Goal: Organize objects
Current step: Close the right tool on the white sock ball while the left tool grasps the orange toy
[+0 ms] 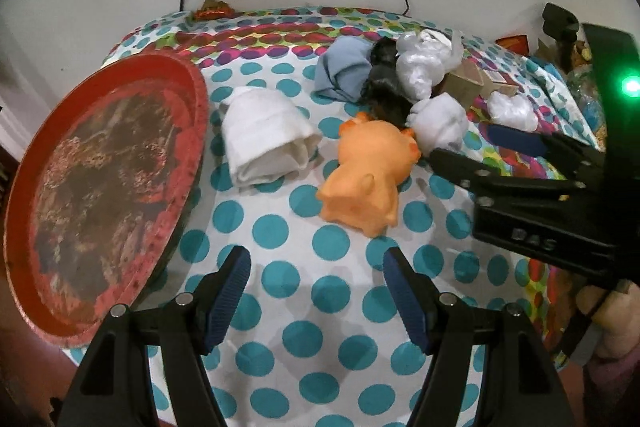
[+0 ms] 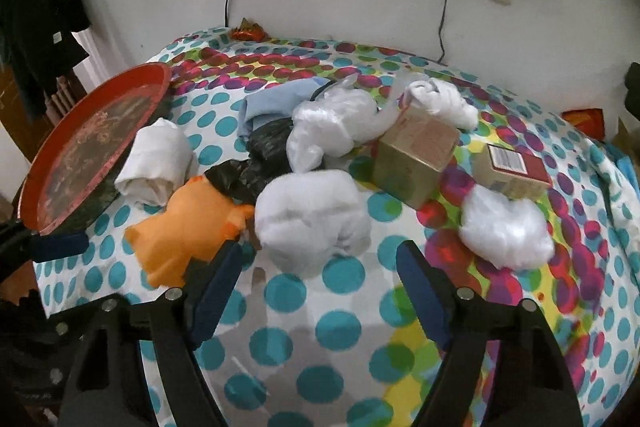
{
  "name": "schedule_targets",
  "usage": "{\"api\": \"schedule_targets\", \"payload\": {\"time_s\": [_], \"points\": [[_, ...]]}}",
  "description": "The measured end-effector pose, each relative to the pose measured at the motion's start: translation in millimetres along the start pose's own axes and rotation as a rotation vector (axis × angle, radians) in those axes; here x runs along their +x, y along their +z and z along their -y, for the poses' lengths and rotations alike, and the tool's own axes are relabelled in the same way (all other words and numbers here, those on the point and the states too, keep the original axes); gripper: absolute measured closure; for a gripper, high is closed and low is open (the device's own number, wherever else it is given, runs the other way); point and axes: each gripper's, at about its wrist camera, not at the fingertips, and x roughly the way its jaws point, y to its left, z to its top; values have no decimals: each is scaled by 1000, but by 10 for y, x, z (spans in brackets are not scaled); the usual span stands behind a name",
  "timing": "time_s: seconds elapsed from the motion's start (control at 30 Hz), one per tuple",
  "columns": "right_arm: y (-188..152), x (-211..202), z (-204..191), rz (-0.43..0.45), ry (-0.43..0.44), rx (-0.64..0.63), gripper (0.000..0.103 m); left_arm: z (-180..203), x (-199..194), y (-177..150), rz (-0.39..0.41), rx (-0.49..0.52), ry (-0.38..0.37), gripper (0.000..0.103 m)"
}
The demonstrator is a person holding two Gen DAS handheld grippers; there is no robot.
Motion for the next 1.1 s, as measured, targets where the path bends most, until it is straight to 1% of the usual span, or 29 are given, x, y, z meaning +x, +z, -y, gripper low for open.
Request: {"api": "schedule_targets", "payload": {"time_s": [0.1,0.23,0.27,0.3,0.33,0.5,0.6,0.7,0.8,0.9,1.1], "points": [[62,129,-1,-4,-8,-3,27,12,12,58,1,20,-21,32],[111,240,14,-9,10,11,32,103,60,111,-8,82,-11,32],[120,259,14,-7,17,13,36,124,77,125,-10,93,-14,32],[125,276,13,-8,30,16,46,143,96,139,-13,95,-15,32],[128,277,16,-3,46,19,47,159,105,145,-15,96,-19,32],[87,222,86,20,53,46,47,248,179,201,-31,100,-34,32],[33,110,216,38,60,77,47,274,206,226,-45,79,-74,32],[-43,-24,357,48,58,104,47,303,244,259,-57,62,-84,32],[-127,-140,453,55,41,115,47,308,310,301,-77,26,-90,32],[-196,-202,532,51,58,148,47,303,380,341,-106,-4,-89,32],[-310,-235,534,42,75,160,47,356,474,408,-135,-16,-68,32]]}}
